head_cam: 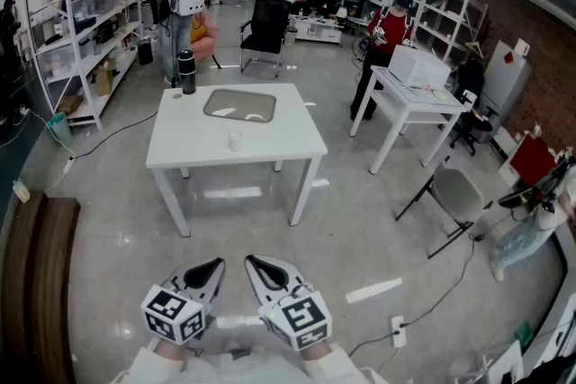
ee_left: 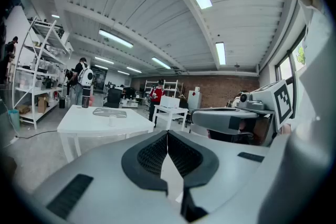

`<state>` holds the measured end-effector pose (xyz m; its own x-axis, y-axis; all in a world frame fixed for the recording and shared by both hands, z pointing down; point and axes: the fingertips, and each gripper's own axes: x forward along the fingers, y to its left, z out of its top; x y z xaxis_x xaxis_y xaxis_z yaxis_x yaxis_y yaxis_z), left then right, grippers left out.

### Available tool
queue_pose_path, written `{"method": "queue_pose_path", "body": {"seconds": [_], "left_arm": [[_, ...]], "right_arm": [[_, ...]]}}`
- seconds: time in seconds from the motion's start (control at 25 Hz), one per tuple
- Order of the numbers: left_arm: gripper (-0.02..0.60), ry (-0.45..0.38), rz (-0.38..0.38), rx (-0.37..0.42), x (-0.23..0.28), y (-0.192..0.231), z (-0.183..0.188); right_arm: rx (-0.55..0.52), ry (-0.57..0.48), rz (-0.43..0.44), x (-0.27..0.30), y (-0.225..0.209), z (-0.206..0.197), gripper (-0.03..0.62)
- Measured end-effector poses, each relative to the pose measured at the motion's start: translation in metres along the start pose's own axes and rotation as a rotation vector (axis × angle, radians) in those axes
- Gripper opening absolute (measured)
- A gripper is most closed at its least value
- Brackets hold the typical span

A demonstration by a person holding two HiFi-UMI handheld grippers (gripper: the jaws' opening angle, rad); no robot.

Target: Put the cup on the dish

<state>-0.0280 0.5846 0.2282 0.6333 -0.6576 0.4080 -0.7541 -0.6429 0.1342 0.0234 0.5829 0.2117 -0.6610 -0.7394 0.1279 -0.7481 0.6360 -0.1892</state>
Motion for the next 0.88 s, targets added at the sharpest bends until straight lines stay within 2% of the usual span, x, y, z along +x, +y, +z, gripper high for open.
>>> {"method": "queue_pose_path", "body": {"seconds": [0.16,0.48,0.76,0.88], "left_arm": [[0.009,-0.005,0.006,-0.009,0.002,0.002,0.001],[0.009,-0.002,0.016,-0.027,0.006,0.004,-0.002],[0.009,-0.005,-0.002,-0.058,0.010,-0.001,-0.008],[0.009,0.000,-0.005,-0.074,0.014,-0.005,-0.012]], "right_arm": [[0.018,0.001,-0.033,0.002,-0.008,0.003,0.012],[0.011,-0.002,-0.003,0.002,-0.006,0.004,0.012],[0.127,-0.004,0.008,-0.003,-0.011,-0.010,0.014],[0.133,0.023,0.013,-0.007,-0.012,-0.019,0.014]]}}
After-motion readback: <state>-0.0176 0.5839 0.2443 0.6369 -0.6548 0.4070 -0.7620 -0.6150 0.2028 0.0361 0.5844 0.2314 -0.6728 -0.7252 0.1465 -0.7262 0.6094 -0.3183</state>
